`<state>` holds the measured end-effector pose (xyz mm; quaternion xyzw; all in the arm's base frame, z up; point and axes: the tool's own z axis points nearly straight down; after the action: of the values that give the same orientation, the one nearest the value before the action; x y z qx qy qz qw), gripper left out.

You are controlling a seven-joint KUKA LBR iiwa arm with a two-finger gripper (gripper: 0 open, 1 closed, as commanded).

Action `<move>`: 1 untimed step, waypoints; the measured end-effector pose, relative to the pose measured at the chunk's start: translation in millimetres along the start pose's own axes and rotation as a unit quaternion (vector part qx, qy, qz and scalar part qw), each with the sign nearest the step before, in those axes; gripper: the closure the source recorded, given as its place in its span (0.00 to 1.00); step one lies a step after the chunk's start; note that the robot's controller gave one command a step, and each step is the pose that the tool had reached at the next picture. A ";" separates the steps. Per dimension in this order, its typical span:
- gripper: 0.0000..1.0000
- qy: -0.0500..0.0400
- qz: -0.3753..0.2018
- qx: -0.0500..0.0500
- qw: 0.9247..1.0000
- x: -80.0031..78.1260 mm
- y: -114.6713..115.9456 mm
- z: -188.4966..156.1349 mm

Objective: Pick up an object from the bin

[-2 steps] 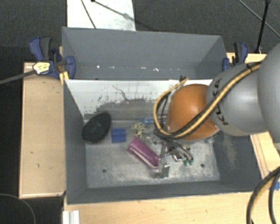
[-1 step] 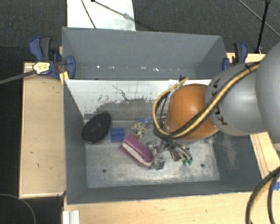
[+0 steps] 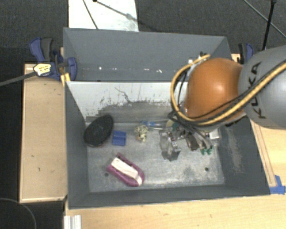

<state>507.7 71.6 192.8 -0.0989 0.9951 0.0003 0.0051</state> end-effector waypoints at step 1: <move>1.00 0.006 0.022 0.000 1.000 3.4 -4.2 9.1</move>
Offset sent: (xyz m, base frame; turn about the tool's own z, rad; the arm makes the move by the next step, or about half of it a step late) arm -0.0028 -0.0048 -0.0095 0.0478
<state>505.2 66.8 183.7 -0.0772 0.9970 0.0003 -0.0012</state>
